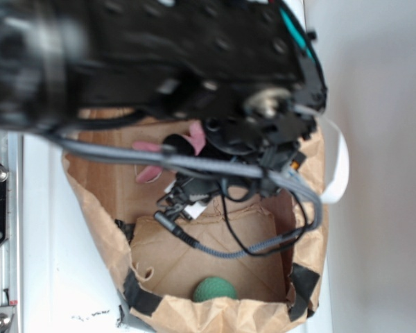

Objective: Grab the green ball.

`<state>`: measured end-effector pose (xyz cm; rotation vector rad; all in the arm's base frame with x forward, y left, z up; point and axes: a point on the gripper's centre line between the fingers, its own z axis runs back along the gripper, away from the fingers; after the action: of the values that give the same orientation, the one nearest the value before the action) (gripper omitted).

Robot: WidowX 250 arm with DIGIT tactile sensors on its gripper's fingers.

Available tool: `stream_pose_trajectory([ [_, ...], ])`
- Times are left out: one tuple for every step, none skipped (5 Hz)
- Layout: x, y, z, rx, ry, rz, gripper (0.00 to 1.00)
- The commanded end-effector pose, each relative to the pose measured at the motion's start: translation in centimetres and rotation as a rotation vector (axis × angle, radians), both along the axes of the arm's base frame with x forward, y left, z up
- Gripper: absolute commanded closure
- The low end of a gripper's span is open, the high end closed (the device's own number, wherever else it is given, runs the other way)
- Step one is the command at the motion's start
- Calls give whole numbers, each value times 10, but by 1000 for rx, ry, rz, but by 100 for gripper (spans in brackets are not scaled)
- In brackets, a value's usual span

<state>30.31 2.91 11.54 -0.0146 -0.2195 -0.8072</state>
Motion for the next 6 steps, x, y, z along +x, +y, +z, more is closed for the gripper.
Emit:
stream_pose_trajectory([
  [-17,-19,-26,121,-1,-184,0],
  [-38,-29,-31,125,14,-263,0],
  [-48,-45,-30,91,5,-369,0],
  [-46,-58,-27,57,-34,-441,0],
  [-33,-71,-24,13,-48,-446,0],
  [-15,-80,-27,-15,-40,-454,0],
])
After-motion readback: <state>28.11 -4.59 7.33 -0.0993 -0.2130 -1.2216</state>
